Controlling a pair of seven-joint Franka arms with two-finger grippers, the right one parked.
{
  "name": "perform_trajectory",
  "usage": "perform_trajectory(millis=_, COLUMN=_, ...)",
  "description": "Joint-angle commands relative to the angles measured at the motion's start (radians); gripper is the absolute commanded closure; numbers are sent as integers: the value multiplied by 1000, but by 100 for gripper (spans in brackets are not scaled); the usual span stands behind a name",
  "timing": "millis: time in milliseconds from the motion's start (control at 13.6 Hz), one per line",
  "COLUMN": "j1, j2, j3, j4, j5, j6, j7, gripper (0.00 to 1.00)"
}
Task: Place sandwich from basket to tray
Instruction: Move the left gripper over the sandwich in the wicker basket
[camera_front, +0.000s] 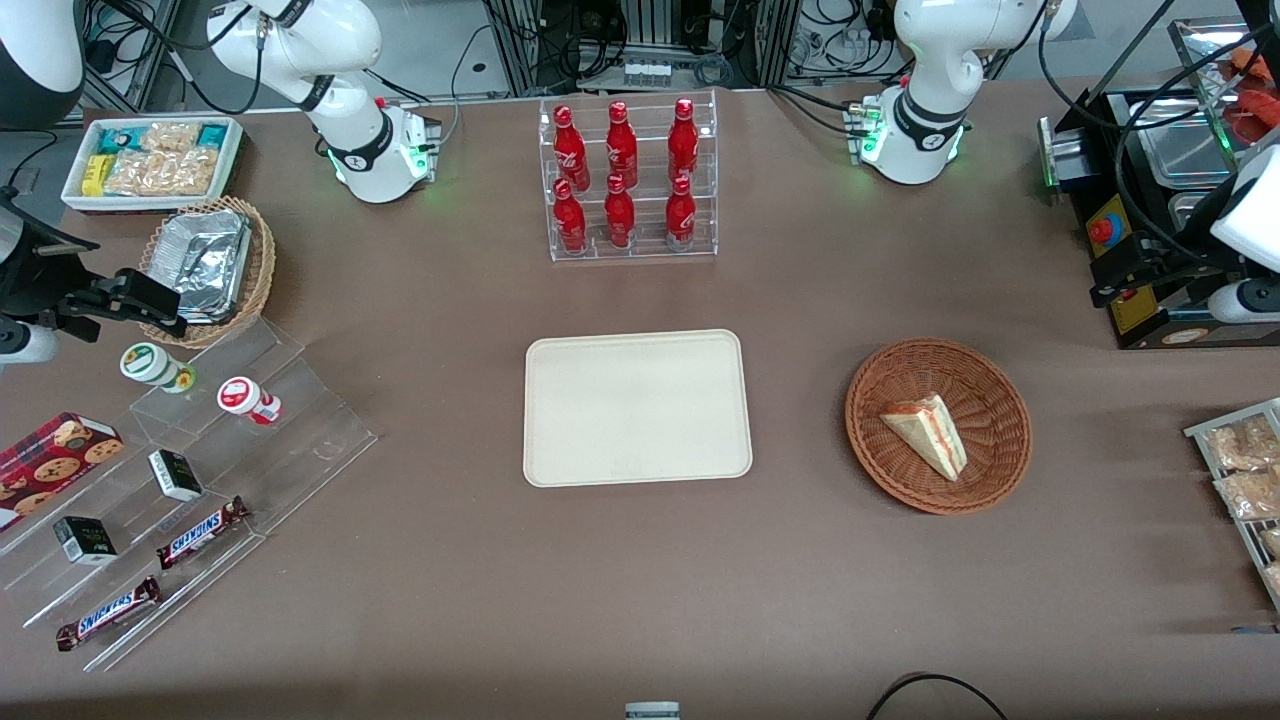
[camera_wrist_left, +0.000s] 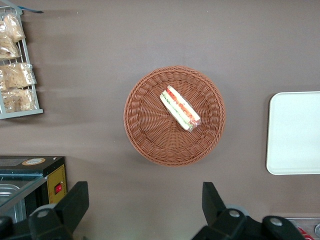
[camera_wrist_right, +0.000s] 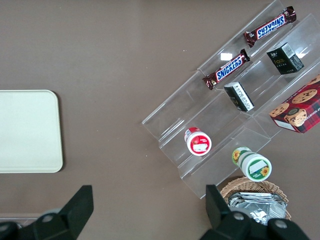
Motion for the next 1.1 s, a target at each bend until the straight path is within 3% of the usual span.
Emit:
perform_trajectory(millis=0, j1=-2, j2=-7, j3=2, j4=8, j5=-18, j6=-37, j7=2, gripper=0)
perform_trajectory(millis=293, j1=-4, j2=24, j3=0, j4=-11, j5=-15, j6=-8, j7=1, gripper=0)
perform_trajectory(millis=587, j1=-5, j2=29, j3=0, j4=-157, j5=-18, j6=166, j7=-48, gripper=0)
perform_trajectory(millis=1027, j1=-7, j2=27, j3=-78, j4=-380, j5=-13, j6=458, j7=-417, gripper=0)
